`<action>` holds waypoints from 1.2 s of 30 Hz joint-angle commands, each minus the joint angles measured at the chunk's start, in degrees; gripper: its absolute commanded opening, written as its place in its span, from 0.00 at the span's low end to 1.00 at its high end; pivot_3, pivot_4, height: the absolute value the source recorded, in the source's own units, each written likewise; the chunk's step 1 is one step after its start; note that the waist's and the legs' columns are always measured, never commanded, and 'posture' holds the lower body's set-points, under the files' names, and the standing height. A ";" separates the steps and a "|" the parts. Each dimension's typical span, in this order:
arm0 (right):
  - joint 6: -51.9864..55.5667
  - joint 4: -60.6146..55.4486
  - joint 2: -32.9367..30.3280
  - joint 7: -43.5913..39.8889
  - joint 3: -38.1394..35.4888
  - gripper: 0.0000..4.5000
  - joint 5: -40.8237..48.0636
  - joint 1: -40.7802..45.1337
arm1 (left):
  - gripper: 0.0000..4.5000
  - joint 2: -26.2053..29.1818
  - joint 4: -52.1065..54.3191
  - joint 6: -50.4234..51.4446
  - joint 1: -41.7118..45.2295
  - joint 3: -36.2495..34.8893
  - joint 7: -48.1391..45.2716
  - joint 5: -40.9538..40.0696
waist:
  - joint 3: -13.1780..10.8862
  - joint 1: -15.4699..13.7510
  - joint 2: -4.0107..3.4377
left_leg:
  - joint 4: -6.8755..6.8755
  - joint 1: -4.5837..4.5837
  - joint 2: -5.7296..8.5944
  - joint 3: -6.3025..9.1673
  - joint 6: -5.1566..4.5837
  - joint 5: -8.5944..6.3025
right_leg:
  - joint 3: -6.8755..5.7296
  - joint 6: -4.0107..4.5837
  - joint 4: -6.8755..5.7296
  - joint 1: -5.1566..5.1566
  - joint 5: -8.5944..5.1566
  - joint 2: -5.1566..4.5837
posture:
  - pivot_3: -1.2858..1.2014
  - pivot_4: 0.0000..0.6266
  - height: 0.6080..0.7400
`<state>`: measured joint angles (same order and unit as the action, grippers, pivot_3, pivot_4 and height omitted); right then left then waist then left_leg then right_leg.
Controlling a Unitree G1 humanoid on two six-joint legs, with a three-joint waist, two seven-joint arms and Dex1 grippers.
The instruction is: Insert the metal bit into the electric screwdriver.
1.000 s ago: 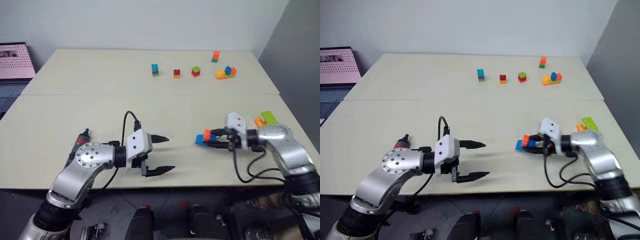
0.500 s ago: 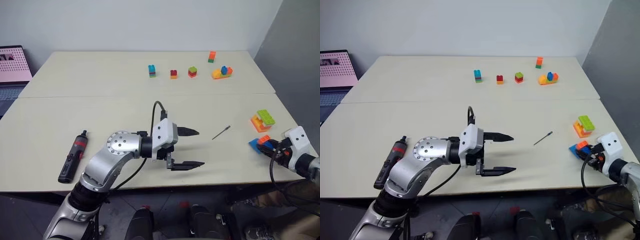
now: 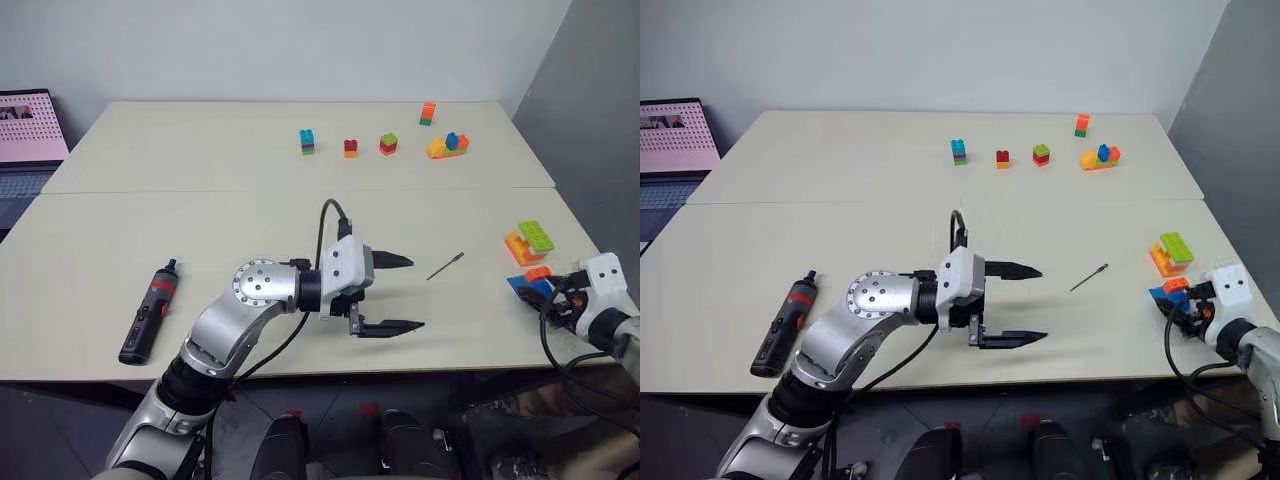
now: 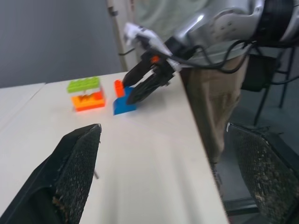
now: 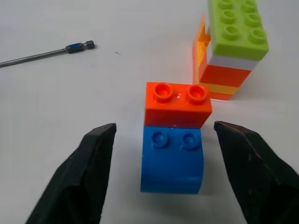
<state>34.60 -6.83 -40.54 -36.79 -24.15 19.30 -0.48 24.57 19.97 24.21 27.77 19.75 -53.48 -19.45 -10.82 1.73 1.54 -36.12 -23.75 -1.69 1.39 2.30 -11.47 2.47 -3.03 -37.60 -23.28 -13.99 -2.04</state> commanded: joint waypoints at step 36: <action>-12.96 -0.93 -3.55 -40.73 29.93 0.99 9.11 35.40 | 1.00 23.66 -10.39 66.19 9.00 -30.32 27.86 1.18 | -0.54 0.03 0.77 | 0.15 -0.13 -0.06 0.14 0.02 -0.01 | -0.22 -0.39 0.35 -0.02 0.24 -0.02 | 0.52 0.24 1.00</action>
<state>22.23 -6.35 -44.36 -76.74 5.93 28.18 33.46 47.15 11.03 89.64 35.34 -11.66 -25.85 -18.43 -11.37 1.76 2.31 -35.95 -23.88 -1.75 1.53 2.33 -11.48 2.25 -3.42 -37.26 -23.31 -13.75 -2.06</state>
